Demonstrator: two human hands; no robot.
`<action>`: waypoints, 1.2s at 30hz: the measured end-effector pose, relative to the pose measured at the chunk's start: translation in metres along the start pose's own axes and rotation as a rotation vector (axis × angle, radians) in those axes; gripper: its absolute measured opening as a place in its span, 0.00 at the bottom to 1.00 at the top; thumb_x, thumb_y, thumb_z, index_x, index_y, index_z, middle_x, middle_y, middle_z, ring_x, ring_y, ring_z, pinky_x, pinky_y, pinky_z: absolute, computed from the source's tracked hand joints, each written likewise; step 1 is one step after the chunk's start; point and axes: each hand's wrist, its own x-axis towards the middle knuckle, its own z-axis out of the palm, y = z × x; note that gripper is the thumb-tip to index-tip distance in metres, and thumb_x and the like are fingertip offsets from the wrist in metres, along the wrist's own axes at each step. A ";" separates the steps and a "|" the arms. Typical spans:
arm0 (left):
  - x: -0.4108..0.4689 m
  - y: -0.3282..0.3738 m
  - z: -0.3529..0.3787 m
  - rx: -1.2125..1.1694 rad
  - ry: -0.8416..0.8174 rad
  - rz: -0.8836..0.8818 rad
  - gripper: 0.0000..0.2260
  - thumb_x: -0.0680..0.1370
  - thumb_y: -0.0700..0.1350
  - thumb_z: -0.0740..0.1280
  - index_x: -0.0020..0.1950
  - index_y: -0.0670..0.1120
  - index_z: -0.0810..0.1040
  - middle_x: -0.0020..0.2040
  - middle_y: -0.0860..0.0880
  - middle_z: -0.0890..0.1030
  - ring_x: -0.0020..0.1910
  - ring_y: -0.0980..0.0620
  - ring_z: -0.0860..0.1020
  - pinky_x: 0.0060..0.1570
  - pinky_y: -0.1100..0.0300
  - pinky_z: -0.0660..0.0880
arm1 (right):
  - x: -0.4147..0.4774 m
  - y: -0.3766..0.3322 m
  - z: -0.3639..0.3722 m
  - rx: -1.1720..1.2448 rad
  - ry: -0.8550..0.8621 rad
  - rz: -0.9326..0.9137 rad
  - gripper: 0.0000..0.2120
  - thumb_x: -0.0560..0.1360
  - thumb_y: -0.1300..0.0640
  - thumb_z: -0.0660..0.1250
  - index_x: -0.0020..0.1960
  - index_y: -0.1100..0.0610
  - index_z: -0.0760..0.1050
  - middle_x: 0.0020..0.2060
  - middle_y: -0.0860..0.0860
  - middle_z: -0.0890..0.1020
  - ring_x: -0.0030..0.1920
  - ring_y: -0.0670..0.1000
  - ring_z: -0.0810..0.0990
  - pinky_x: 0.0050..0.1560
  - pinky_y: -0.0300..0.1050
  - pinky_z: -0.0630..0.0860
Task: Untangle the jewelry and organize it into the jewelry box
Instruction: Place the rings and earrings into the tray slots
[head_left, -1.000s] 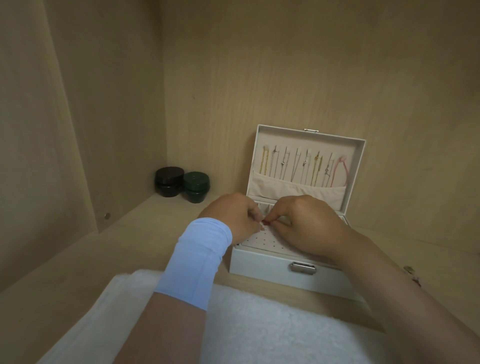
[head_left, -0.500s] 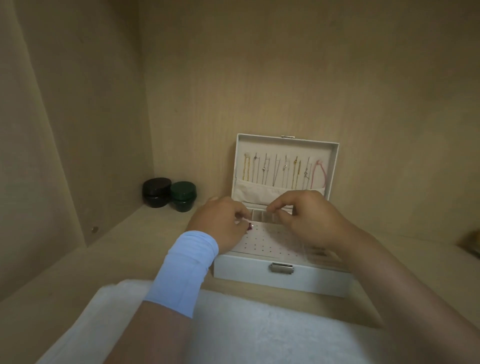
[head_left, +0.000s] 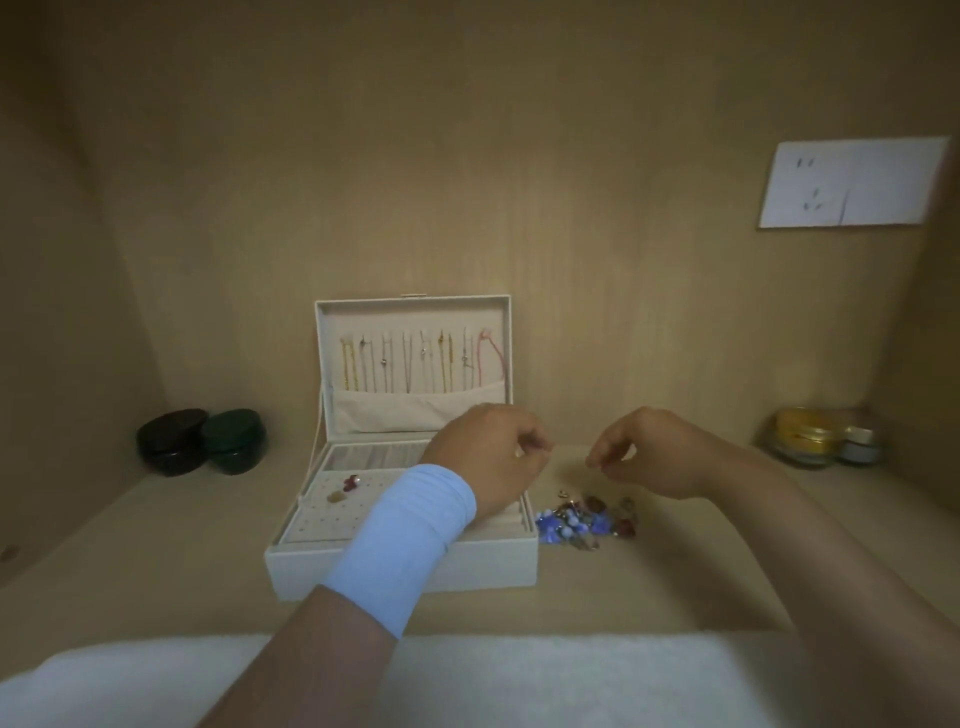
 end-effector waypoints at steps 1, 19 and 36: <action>0.007 0.007 0.007 0.020 -0.033 0.002 0.06 0.77 0.50 0.66 0.52 0.55 0.82 0.50 0.59 0.81 0.43 0.59 0.75 0.52 0.61 0.73 | 0.000 0.005 0.001 0.012 -0.028 -0.003 0.14 0.73 0.61 0.72 0.42 0.41 0.82 0.43 0.41 0.85 0.45 0.38 0.81 0.47 0.32 0.73; 0.044 0.018 0.064 0.047 -0.268 -0.118 0.18 0.75 0.47 0.67 0.64 0.57 0.73 0.57 0.55 0.79 0.54 0.52 0.79 0.59 0.53 0.76 | 0.013 0.018 0.013 0.350 -0.078 0.125 0.10 0.71 0.60 0.75 0.49 0.54 0.77 0.35 0.52 0.85 0.30 0.48 0.81 0.33 0.40 0.76; 0.042 0.013 0.056 -0.151 -0.084 -0.110 0.07 0.71 0.46 0.75 0.44 0.57 0.82 0.42 0.58 0.80 0.43 0.59 0.78 0.48 0.64 0.75 | 0.009 0.020 0.004 0.502 -0.201 0.160 0.17 0.72 0.53 0.73 0.60 0.47 0.77 0.46 0.54 0.87 0.34 0.48 0.80 0.28 0.37 0.67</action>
